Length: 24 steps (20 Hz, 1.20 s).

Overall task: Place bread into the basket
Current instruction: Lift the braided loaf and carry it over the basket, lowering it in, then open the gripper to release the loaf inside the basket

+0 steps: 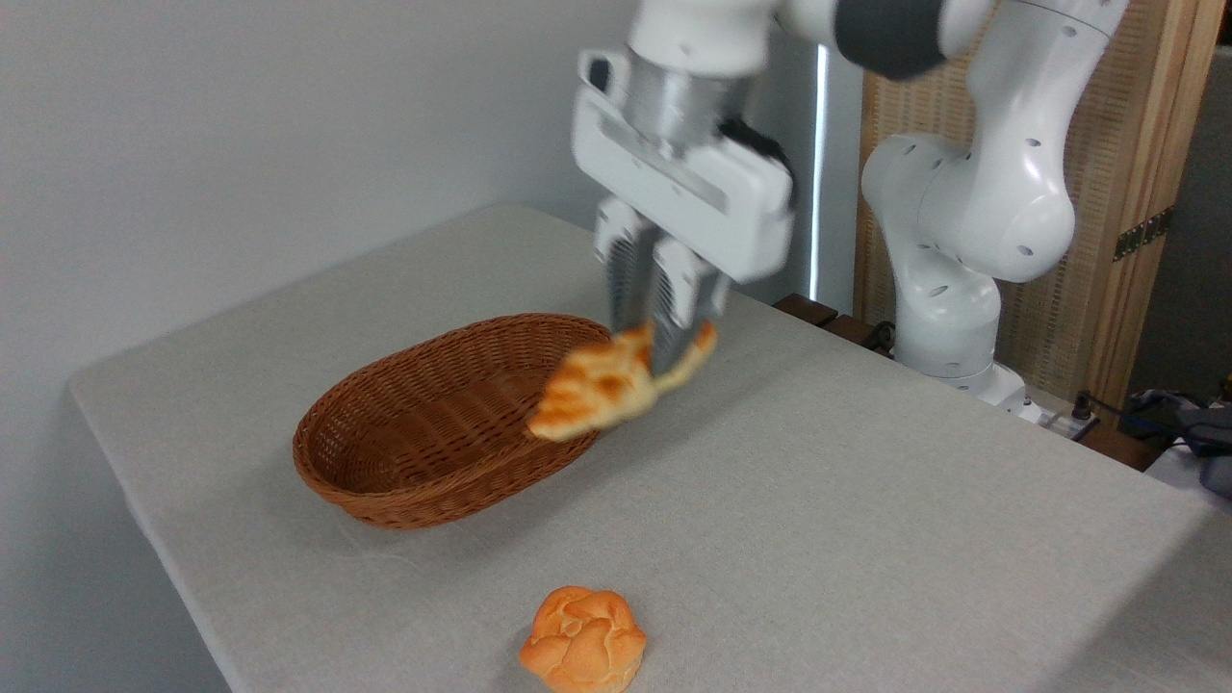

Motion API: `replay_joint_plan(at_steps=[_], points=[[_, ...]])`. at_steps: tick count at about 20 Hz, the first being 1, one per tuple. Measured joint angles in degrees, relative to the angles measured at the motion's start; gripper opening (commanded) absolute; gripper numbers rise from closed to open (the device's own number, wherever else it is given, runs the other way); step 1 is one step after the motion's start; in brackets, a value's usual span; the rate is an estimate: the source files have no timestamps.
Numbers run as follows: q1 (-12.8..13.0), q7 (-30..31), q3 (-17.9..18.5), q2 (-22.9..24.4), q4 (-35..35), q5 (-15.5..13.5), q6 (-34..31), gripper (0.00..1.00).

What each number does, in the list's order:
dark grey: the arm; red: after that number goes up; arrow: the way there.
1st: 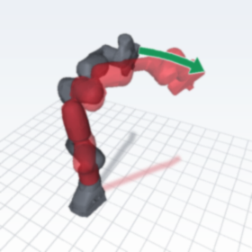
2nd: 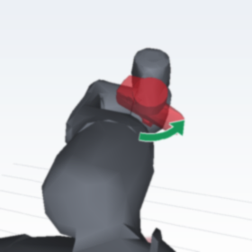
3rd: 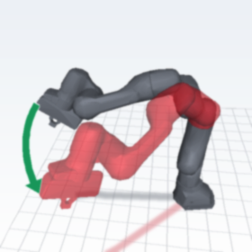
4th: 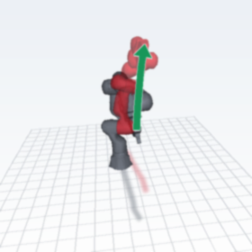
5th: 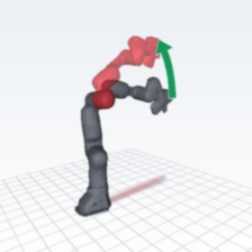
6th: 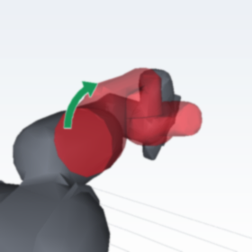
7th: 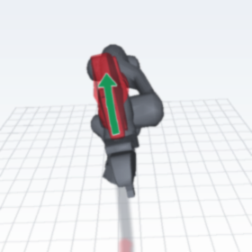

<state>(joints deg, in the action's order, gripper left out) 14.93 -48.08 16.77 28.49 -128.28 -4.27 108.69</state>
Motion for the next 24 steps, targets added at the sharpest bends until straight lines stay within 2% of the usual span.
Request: replay_joint_plan(at_steps=[2,4,7,10,13,14,15,16,18,21,24], points=[[0.3,5.0,-4.5,-3.7,4.7,-2.6,-1.6,0.38],[0.6,10.4,-9.5,-8.7,8.2,-3.9,-1.8,0.38],[0.8,16.9,-16.1,-17.2,12.2,-4.4,-1.7,0.38],[0.9,19.5,-20.4,-25.6,16.3,-4.4,-0.9,0.38],[0.9,22.1,-21.0,-31.1,19.7,-4.4,2.2,0.42],[0.8,22.3,-21.0,-32.1,20.5,-4.4,2.7,0.51],[0.8,22.4,-21.0,-32.8,21.1,-4.4,3.1,0.71],[0.7,22.4,-21.0,-33.2,21.4,-4.4,3.3,0.81],[0.6,22.4,-21.0,-33.5,21.7,-4.4,3.3,0.85],[0.6,22.4,-21.0,-33.5,21.8,-4.4,3.3,0.98],[0.6,22.4,-21.0,-33.5,21.8,-4.4,3.3,1.0]])
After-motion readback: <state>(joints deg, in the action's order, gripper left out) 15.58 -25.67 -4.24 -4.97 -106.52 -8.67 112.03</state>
